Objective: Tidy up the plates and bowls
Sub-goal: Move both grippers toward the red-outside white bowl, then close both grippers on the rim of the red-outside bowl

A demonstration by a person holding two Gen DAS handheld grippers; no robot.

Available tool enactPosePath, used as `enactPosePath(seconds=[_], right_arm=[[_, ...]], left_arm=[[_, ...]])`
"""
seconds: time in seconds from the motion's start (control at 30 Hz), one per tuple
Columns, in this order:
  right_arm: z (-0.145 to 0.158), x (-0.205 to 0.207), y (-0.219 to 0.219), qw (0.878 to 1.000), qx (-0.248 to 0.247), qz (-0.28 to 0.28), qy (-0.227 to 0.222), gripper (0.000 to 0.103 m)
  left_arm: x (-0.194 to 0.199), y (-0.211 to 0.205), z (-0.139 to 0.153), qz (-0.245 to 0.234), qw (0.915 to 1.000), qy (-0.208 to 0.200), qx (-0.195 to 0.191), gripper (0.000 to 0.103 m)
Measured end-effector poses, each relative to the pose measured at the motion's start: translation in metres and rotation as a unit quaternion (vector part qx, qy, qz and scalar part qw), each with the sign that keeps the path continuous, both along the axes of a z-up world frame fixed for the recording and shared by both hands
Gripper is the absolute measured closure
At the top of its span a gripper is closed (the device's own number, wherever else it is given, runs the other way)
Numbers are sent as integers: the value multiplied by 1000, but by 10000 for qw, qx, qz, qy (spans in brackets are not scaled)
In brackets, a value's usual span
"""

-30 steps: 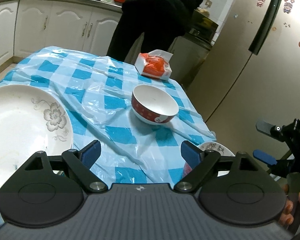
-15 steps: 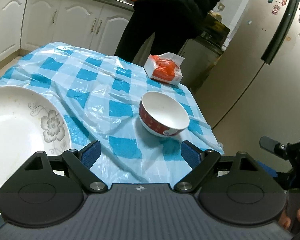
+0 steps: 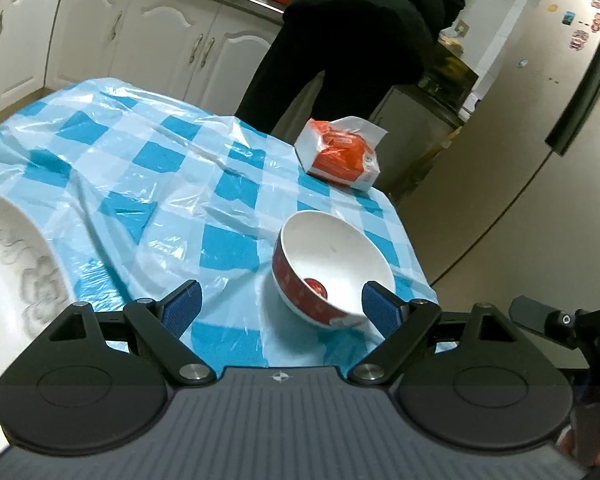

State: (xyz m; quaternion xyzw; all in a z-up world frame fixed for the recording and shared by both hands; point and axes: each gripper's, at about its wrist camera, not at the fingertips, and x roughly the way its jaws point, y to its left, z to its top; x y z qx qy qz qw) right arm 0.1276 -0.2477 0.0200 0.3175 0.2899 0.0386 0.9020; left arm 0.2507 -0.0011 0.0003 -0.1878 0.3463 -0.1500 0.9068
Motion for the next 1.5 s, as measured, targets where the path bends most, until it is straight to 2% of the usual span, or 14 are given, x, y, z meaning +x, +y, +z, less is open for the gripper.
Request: enactPosePath(seconds=[0.23, 0.37, 0.5, 0.6, 0.7, 0.8, 0.83, 1.0, 1.13, 1.2, 1.43, 1.5], right_arm=[[-10, 40, -4, 9989, 220, 234, 351, 7], [-14, 58, -6, 9975, 340, 340, 510, 11], [-19, 76, -5, 9954, 493, 473, 670, 19], [-22, 87, -5, 9939, 618, 512, 754, 26], [-25, 95, -4, 9934, 598, 536, 821, 33], [-27, 101, -4, 9929, 590, 565, 871, 36], [-28, 104, -4, 9925, 602, 577, 895, 36], [-33, 114, -7, 9908, 710, 624, 966, 38], [-37, 121, -7, 9887, 720, 712, 1104, 43], [-38, 124, -6, 9870, 760, 774, 1182, 43], [-38, 130, 3, 9846, 700, 943, 1291, 45], [-36, 131, 4, 9848, 654, 951, 1301, 45]], left_arm=[[18, -10, -13, 97, 9998, 30, 148, 0], [24, -10, -20, 158, 9997, 94, 158, 0], [26, -10, -21, 198, 9998, 58, 81, 0], [26, -13, -22, 213, 9996, -30, 163, 0], [31, -14, -25, 146, 9998, 34, 127, 0], [34, -16, -28, 92, 9999, 53, 92, 1], [35, -16, -29, 94, 9999, 82, 89, 3], [39, -14, -31, 49, 9998, 189, -26, 26], [40, -15, -32, 7, 9999, 165, -41, 31], [41, -16, -33, -67, 9998, 155, -83, 38], [45, -19, -37, -289, 9993, 112, -200, 39], [44, -21, -37, -369, 9991, 104, -195, 44]])
